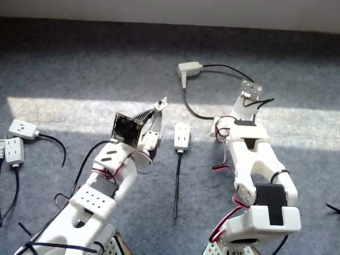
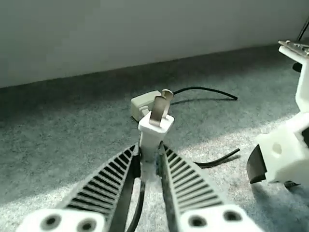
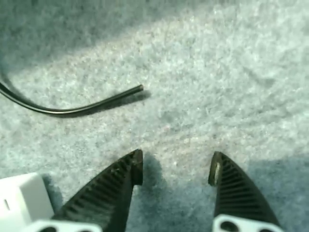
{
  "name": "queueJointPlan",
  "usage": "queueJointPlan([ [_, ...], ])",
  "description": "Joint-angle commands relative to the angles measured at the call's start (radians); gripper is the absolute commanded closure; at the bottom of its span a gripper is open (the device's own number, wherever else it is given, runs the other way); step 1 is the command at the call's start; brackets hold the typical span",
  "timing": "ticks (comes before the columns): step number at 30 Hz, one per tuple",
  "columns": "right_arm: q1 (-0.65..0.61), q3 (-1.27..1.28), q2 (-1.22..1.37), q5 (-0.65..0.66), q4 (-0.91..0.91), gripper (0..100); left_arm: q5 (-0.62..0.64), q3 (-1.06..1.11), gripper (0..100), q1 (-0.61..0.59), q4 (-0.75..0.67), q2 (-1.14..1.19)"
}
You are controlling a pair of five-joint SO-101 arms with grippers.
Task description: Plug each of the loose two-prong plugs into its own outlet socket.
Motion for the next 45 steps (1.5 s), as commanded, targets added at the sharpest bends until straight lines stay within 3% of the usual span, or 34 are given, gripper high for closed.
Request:
queueJointPlan([
  [1,0.007,-0.042,-0.007,-0.008,-0.005,76.4,-0.006,0.05,99,-0.019,-0.201,0.022],
  [5,-0.022,-0.053,-0.097,-0.008,0.067,76.4,-0.009,0.036,99,0.008,-0.209,0.183],
  [9,-0.065,-0.042,-0.245,-0.003,0.09,76.4,-0.009,-0.048,99,0.081,-0.305,0.406],
  [14,-0.079,0.022,-0.41,0.0,0.113,76.4,-0.009,-0.156,99,0.094,-0.493,0.702],
  [18,-0.091,0.068,-0.535,0.0,0.131,76.5,-0.009,-0.166,99,0.097,-0.735,0.862],
  [23,-0.156,0.101,-0.659,0.0,0.176,91.6,-0.009,-0.151,99,0.099,-0.925,0.935],
  [26,-0.196,0.113,-0.699,0.002,0.176,98.0,-0.009,-0.153,99,0.111,-0.936,0.937],
  [33,-0.263,0.125,-0.72,0.002,0.171,99.2,-0.011,-0.153,99,0.206,-0.936,0.943],
  [45,-0.315,0.119,-0.72,0.002,0.171,99.2,-0.009,-0.16,99,0.211,-0.933,0.944],
])
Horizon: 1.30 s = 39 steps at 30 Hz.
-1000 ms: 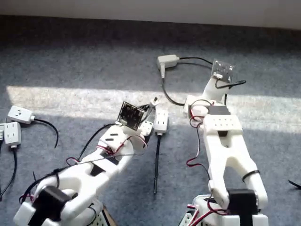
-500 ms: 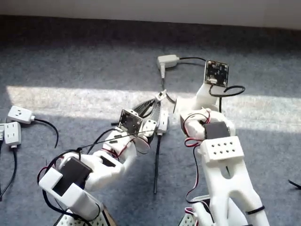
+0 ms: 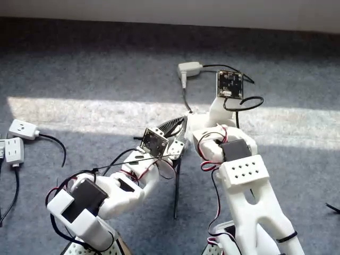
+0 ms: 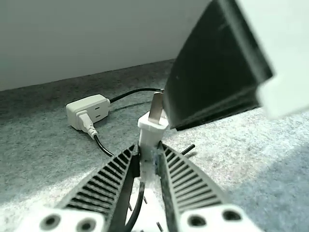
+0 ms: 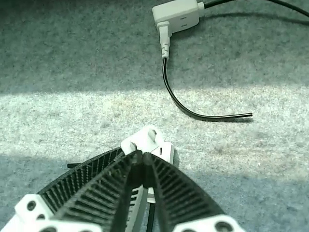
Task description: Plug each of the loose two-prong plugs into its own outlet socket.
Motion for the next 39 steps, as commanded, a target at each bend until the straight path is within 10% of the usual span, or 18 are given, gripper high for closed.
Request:
queueJointPlan([
  [1,-0.018,-0.018,-0.035,0.002,-0.001,99.2,-0.011,-0.025,99,0.024,-0.02,-0.004],
  [22,0.007,0.022,-0.019,0.123,-0.182,99.2,-0.011,-0.028,99,0.021,0.08,-0.015],
  [39,0.033,0.102,0.162,0.129,-0.325,99.2,-0.006,0.096,99,0.016,-0.262,-0.015],
])
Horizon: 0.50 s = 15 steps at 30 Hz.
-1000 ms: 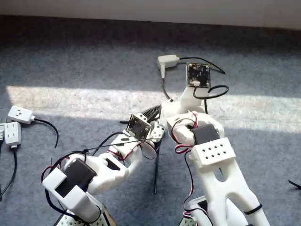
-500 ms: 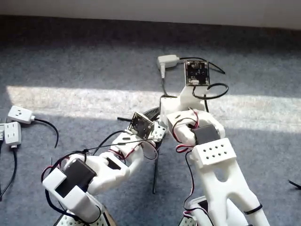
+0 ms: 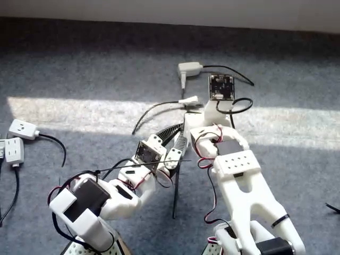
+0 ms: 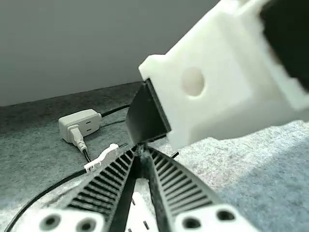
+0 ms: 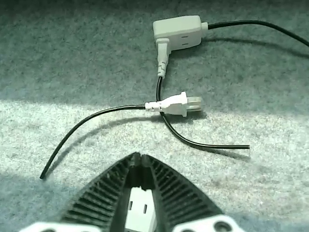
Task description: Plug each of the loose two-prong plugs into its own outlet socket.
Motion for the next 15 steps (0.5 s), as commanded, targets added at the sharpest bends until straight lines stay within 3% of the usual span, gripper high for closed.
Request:
queueJointPlan([
  [1,0.024,-0.007,-0.004,0.014,-0.005,99.2,-0.009,-0.012,99,-0.002,-0.048,-0.015],
  [4,0.068,-0.007,-0.022,0.008,-0.005,99.2,-0.011,-0.048,99,-0.054,-0.046,-0.007],
  [7,0.116,-0.007,-0.022,0.006,-0.007,99.1,-0.006,-0.128,99,-0.18,0.026,-0.008],
  [11,0.125,-0.001,0.004,-0.006,-0.051,97.5,0.018,-0.302,99,-0.357,0.292,-0.015],
  [15,0.13,-0.007,0.062,-0.133,-0.119,90.6,0.201,-0.453,99,-0.467,0.569,-0.01],
])
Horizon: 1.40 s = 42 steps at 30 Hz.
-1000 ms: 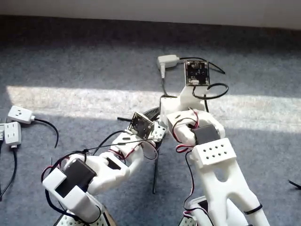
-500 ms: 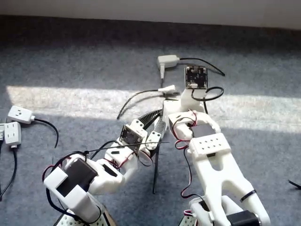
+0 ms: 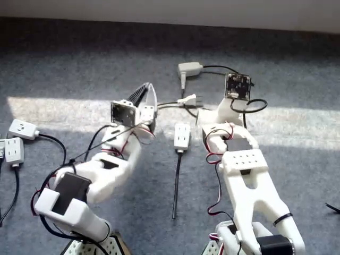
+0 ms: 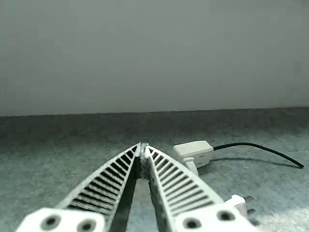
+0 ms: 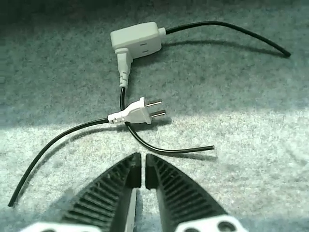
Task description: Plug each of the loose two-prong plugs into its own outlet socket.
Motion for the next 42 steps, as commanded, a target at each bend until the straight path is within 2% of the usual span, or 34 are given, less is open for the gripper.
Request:
queueJointPlan([
  [1,0.015,-0.012,0.039,-0.084,-0.058,88.1,0.18,-0.193,99,-0.124,0.327,-0.004],
  [5,0.005,-0.048,0.125,-0.087,-0.128,82.0,0.221,-0.295,99,-0.15,0.551,-0.002],
  [9,0.002,-0.188,0.271,-0.017,-0.171,81.7,0.222,-0.331,99,-0.151,0.638,-0.002],
  [16,-0.035,-0.536,0.668,0.015,-0.166,81.7,0.222,-0.331,99,-0.151,0.637,-0.002],
  [20,-0.053,-0.705,0.809,0.015,-0.165,81.7,0.222,-0.331,99,-0.151,0.637,-0.002],
  [30,-0.082,-0.783,0.888,0.014,-0.163,81.7,0.221,-0.329,99,-0.147,0.637,-0.002],
  [37,-0.107,-0.825,0.889,0.015,0.044,81.7,0.219,-0.328,99,-0.147,0.637,-0.002],
  [42,-0.114,-0.839,0.889,0.017,0.096,81.8,0.219,-0.326,99,-0.147,0.638,-0.002],
])
